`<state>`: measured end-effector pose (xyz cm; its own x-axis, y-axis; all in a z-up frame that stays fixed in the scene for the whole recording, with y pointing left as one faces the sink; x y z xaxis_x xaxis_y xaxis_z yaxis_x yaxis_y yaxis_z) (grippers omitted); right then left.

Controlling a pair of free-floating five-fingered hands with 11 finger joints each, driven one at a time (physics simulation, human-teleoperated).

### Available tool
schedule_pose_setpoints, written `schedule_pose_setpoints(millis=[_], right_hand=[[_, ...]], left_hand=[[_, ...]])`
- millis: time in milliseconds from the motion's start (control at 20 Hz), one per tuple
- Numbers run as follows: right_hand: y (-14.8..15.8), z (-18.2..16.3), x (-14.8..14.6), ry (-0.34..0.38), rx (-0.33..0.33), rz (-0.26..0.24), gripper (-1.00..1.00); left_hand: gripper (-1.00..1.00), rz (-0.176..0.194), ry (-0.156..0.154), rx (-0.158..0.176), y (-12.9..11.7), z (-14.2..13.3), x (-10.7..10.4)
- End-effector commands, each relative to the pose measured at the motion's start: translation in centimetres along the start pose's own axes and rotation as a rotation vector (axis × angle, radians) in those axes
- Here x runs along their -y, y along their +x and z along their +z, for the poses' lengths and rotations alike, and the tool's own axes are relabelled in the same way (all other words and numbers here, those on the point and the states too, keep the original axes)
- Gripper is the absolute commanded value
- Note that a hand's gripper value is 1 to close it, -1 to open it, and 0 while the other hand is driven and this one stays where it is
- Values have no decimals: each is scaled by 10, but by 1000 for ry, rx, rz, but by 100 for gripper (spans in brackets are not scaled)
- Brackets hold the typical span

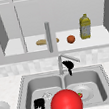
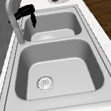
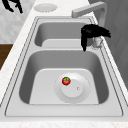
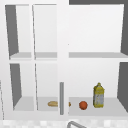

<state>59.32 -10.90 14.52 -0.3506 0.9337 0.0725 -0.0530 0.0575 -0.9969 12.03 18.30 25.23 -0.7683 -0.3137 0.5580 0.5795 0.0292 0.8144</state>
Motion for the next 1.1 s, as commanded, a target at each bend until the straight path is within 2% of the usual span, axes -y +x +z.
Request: schedule_pose_setpoints(millis=[0, 200, 300, 450, 650, 700, 750, 950, 1050], right_hand=[[2, -14, -6, 136, -5, 32, -100], [2, -29, -13, 234, -14, 24, -100], [3, -37, -14, 259, -31, 84, -100], [3, -51, -17, 301, -49, 132, -100], [3, -64, -16, 354, -103, 247, -100], [3, -67, -16, 365, -108, 270, 100], [3, -69, -15, 371, -101, 295, 100], [4, -86, -20, 424, -123, 314, 100], [-5, -88, -29, 412, -117, 294, 100]], left_hand=[[0, 0, 0, 0, 0, 0, 0], [0, 0, 0, 0, 0, 0, 0], [0, 0, 0, 0, 0, 0, 0], [0, 0, 0, 0, 0, 0, 0], [0, 0, 0, 0, 0, 0, 0], [0, 0, 0, 0, 0, 0, 0], [0, 0, 0, 0, 0, 0, 0], [0, 0, 0, 0, 0, 0, 0], [0, 0, 0, 0, 0, 0, 0]])
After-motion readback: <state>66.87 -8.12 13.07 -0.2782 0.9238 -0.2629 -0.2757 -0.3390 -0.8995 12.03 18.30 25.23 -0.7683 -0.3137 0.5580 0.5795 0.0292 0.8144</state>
